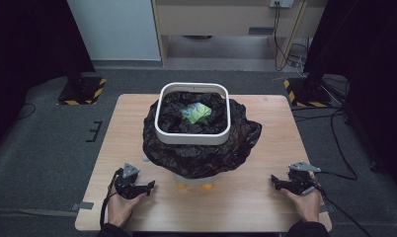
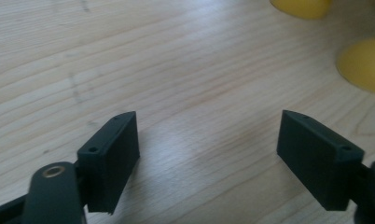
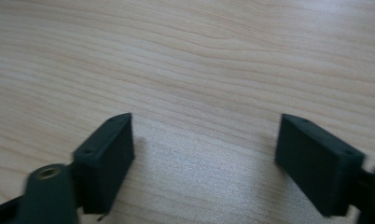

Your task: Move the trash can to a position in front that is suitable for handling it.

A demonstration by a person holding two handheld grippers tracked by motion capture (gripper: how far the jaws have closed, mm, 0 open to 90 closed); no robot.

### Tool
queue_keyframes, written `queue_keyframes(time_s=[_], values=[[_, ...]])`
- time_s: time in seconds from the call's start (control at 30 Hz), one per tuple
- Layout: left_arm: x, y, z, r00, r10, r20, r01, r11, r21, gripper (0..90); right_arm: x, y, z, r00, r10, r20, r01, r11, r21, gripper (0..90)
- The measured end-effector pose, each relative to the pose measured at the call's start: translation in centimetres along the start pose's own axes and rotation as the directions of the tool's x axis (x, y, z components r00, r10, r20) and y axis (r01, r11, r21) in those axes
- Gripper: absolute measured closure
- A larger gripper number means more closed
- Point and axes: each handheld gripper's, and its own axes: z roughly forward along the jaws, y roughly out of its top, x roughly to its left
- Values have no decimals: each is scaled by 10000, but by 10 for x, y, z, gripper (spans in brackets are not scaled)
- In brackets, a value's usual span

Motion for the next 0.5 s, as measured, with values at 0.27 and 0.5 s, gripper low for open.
queue_keyframes(time_s=[0.27,0.5], values=[[8,7,-25,9970,-653,-421,577,9850,-1623,238,8,13,-16,9993,10,-381,-47,9951,-983,301],[14,11,-44,9938,-993,-499,820,9585,-2729,282,6,26,-29,9974,242,-680,-374,9792,-1996,278]])
